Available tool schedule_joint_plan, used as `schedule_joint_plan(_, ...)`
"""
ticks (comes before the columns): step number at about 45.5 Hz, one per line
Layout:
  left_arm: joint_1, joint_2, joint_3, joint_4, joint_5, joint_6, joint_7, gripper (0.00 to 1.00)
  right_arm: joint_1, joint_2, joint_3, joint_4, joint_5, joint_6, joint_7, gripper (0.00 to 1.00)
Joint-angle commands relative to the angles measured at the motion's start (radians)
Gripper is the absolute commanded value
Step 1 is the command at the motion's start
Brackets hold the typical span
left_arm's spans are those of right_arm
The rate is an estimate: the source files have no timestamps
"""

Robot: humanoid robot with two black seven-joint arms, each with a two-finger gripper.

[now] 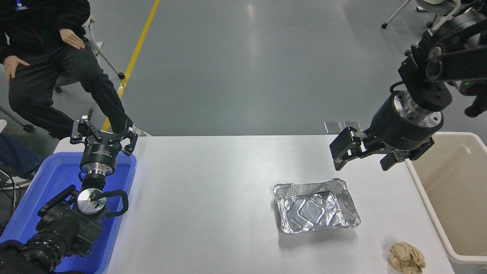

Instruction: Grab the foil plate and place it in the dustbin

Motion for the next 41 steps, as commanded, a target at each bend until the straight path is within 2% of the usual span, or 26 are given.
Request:
schedule_joint_plan(1, 0.0, 0.0, 0.0, -0.001, 0.001, 0.0, 0.0, 0.99, 0.0, 0.001, 0.0, 0.003, 0.0, -0.002, 0.001, 1.0)
schedule_joint_plan(31, 0.0, 0.0, 0.0, -0.001, 0.001, 0.0, 0.0, 0.99, -0.02, 0.006, 0.008, 0.0, -0.004, -0.021, 0.001, 1.0)
schedule_joint_plan(41, 0.0, 0.0, 0.0, -0.001, 0.001, 0.0, 0.0, 0.99, -0.02, -0.073, -0.001, 0.003, -0.044, -0.021, -0.001, 1.0)
